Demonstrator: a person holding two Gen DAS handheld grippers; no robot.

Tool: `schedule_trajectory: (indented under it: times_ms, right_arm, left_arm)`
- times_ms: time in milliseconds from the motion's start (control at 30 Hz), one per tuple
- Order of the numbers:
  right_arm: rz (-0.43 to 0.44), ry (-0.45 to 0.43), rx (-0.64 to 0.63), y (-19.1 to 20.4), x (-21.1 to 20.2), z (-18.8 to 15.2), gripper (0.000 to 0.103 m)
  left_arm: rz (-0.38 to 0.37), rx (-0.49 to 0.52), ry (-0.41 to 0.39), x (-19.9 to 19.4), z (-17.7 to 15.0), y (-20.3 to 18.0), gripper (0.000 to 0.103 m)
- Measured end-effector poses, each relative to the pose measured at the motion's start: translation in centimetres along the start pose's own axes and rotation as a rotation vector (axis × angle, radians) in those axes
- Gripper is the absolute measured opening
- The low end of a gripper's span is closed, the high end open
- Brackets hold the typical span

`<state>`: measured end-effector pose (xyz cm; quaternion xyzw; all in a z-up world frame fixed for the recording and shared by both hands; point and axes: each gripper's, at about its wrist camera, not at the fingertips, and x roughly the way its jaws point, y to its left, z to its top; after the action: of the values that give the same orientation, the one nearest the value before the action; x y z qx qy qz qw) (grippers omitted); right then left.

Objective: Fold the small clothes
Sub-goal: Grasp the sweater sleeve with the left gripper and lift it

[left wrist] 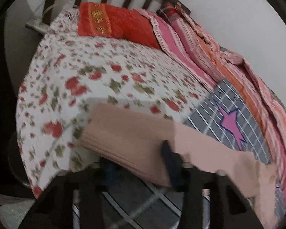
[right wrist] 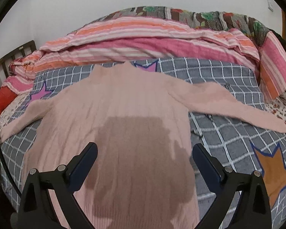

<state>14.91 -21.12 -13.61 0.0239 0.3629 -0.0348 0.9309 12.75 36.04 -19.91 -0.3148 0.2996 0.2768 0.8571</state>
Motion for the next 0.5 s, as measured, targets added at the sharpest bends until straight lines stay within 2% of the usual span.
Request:
schedule_trajectory:
  times_ms: [33, 67, 200, 300, 400, 500]
  right_arm:
    - [0.001, -0.018, 0.011, -0.1, 0.2, 0.3, 0.098]
    - [0.006, -0.034, 0.031, -0.3, 0.5, 0.8, 0.098]
    - [0.037, -0.046, 0.080, -1.4, 1.7, 3.1, 0.098]
    - [0.003, -0.094, 0.074, -2.4, 2.0, 4.6, 0.098]
    - [-0.009, -0.118, 0.089, -4.2, 2.3, 4.6, 0.098]
    - [-0.014, -0.120, 0.135, -6.5, 3.0, 3.7, 0.098]
  left_arm:
    - [0.016, 0.026, -0.013, -0.1, 0.2, -0.2, 0.009]
    - [0.020, 0.042, -0.014, -0.3, 0.4, -0.4, 0.007]
    - [0.020, 0.119, -0.052, -2.3, 1.5, -2.5, 0.007]
    - [-0.009, 0.193, -0.097, -4.2, 2.4, -5.8, 0.007]
    - [-0.048, 0.281, -0.147, -6.2, 2.8, -10.4, 0.007]
    - [-0.113, 0.377, -0.180, -7.8, 2.1, -16.5, 0.006]
